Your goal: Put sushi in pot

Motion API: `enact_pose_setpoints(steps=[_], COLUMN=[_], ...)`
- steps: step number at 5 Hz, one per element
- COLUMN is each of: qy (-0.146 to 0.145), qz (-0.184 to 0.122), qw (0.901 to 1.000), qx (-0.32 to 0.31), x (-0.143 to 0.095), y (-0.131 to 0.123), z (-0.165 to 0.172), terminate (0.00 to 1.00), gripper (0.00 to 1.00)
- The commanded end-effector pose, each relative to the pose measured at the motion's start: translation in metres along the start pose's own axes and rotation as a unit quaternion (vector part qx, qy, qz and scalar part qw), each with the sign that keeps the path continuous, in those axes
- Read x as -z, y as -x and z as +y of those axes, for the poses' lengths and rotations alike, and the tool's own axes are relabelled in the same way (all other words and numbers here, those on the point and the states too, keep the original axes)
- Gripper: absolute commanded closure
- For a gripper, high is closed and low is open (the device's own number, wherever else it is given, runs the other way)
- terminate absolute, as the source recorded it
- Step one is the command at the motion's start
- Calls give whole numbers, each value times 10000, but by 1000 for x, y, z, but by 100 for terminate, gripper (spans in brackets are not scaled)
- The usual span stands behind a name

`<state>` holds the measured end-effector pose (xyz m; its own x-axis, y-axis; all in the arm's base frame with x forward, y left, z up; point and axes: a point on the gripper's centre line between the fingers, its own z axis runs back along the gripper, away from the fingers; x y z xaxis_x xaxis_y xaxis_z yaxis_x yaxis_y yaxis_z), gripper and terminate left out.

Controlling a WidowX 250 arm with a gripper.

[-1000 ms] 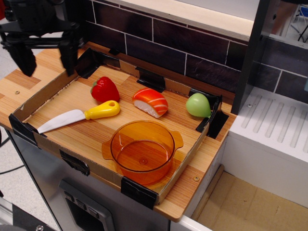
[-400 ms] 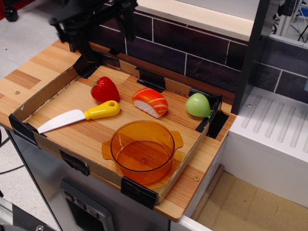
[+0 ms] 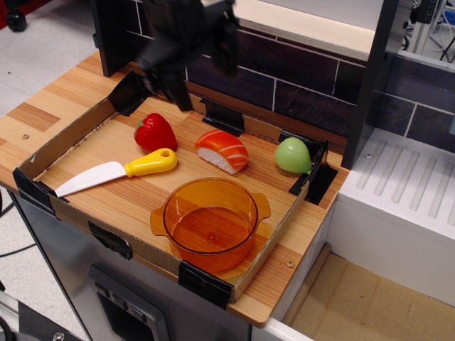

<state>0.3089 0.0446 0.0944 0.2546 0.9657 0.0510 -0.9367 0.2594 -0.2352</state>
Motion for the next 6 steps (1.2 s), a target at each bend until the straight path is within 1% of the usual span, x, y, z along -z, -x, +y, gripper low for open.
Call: enact_pose_setpoints(steps=[1, 2, 3, 4, 5, 6], qy=[-174, -409, -468, -531, -660, -669], qz=[-185, -199, -263, -486, -514, -479], qw=[9992, 9984, 9980, 9973, 9965, 9965], qx=[-317, -329, -323, -165, -69, -116], x=[17, 31, 48, 66, 75, 76], y=[-9, -6, -1, 0, 3, 7], z=[-18, -16, -15, -16, -14, -13], terminate=[0, 0, 0, 0, 0, 0], gripper=[0, 0, 0, 0, 0, 100])
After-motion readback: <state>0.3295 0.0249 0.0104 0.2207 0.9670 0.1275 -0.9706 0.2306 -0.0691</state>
